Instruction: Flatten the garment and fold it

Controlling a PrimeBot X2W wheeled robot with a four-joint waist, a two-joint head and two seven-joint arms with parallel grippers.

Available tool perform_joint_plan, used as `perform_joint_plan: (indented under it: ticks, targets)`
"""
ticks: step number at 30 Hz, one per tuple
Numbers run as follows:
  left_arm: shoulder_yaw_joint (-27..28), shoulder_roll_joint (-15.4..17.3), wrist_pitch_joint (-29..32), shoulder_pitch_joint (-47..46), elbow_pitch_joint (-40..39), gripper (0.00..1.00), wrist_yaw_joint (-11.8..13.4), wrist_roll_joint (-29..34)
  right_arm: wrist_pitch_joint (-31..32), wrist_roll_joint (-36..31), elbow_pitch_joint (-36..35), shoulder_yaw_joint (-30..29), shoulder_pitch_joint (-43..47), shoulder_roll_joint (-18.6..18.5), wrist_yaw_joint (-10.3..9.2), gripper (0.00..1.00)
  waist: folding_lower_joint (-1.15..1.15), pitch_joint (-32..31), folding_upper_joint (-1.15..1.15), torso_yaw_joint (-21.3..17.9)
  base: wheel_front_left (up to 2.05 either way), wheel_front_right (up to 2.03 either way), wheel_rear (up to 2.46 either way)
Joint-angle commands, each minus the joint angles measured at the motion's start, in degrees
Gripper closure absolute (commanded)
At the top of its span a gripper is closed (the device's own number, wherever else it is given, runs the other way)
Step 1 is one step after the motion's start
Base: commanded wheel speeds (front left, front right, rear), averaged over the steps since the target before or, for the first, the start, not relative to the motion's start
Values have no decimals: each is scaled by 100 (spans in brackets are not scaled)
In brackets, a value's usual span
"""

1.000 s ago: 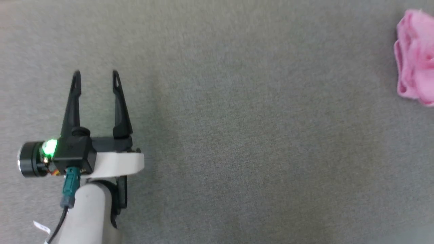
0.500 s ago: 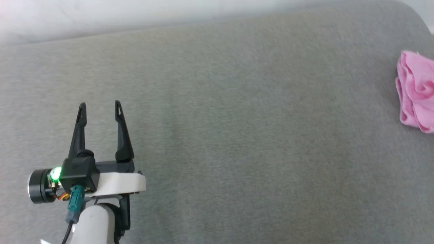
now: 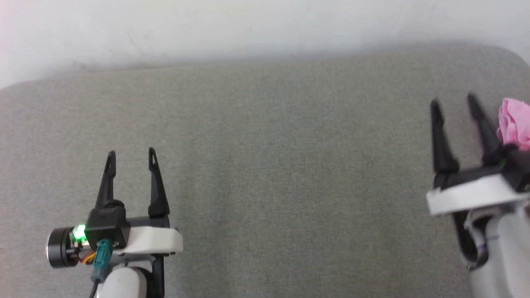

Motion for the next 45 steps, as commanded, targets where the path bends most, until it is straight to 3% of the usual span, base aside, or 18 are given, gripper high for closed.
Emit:
perform_joint_plan:
  ticks: [1, 13, 14, 45]
  targets:
    - [17, -23, -26, 91, 27, 0, -7, -3, -26, 27, -48, 12, 171, 61, -12, 0, 1, -186, 0, 74, 0, 0, 0]
    - [48, -42, -26, 546, 187, 0, -195, -32, -27, -11, -298, 76, 1239, 459, -12, 0, 1, -636, 0, 39, 0, 0, 0]
    - [20, -18, 4, 499, 170, 100, -182, -34, 2, -8, -271, 68, 1205, 446, 0, 100, 1, -604, 0, 50, 0, 0, 0]
    - [59, -61, 330, 515, 146, 100, -365, 9, 329, -206, -375, 84, 1311, 473, -3, 100, 2, -655, 0, 70, 0, 0, 0]
